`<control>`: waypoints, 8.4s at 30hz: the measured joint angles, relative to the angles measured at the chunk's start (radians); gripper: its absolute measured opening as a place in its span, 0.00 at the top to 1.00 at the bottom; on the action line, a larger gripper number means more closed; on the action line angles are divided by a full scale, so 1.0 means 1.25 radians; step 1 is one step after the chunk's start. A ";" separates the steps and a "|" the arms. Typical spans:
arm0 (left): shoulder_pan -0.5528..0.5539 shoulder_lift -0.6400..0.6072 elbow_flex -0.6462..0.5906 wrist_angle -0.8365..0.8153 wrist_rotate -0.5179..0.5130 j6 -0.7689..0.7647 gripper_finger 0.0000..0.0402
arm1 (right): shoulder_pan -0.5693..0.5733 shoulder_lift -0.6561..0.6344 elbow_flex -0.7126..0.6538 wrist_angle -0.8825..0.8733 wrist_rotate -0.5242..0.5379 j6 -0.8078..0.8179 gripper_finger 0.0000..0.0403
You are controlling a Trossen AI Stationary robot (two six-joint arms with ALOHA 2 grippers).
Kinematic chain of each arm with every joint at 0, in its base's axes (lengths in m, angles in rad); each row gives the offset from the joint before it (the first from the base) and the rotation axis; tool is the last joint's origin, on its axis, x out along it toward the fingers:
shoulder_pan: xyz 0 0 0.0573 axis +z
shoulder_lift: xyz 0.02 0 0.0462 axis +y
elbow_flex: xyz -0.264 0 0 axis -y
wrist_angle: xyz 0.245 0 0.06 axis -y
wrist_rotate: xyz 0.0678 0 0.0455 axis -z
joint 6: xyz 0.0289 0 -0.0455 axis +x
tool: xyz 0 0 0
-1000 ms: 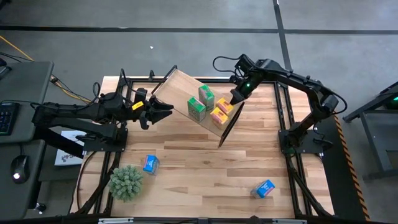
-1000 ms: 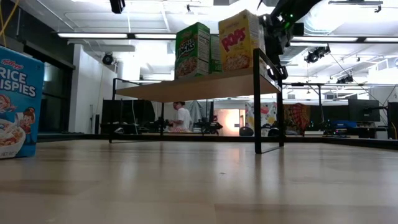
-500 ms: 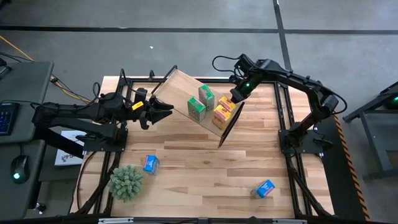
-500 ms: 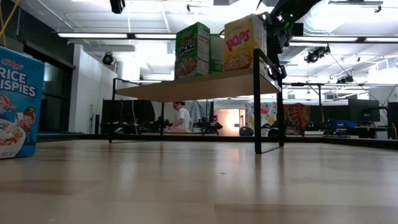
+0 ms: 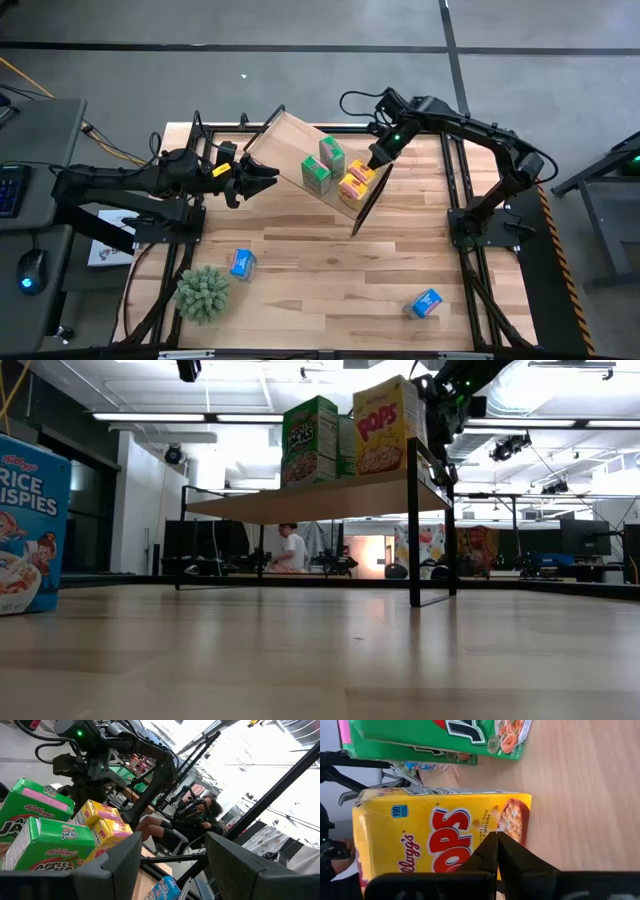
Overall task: Stack cereal on shelf
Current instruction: Adjust the yellow cereal box on the shelf, then adjust the green cereal box on the shelf, then put the right blue cereal box on the shelf
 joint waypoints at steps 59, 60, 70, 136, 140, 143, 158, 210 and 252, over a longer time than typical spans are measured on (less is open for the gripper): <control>0.000 0.000 0.000 -0.172 -0.054 0.020 0.47 | 0.030 0.077 0.000 0.509 0.024 0.321 1.00; 0.000 0.000 0.000 -0.188 -0.059 0.019 0.47 | 0.028 0.077 0.000 0.511 0.025 0.321 1.00; 0.000 0.030 0.000 -0.307 -0.069 0.021 0.47 | 0.030 0.077 0.000 0.509 0.013 0.299 1.00; 0.074 -0.079 0.001 -0.340 -0.073 0.224 0.47 | 0.415 -0.597 -0.230 0.371 0.668 0.342 1.00; 0.074 -0.055 0.001 -0.339 -0.121 0.230 0.47 | 0.518 -0.638 -0.324 0.485 0.776 0.385 1.00; 0.074 -0.025 0.001 -0.341 -0.185 0.230 0.47 | 0.567 -0.635 -0.362 0.529 0.831 0.394 1.00; 0.140 0.228 0.001 -0.217 -0.203 0.196 0.97 | 0.615 -0.586 -0.373 0.583 0.876 0.386 1.00; -0.006 -0.129 0.001 -0.240 -0.255 0.186 1.00 | 0.657 -0.445 -0.270 1.137 0.692 0.299 0.78; -0.074 -0.039 0.001 -0.283 -0.253 0.139 1.00 | 1.181 0.004 0.034 -0.204 0.587 0.288 0.21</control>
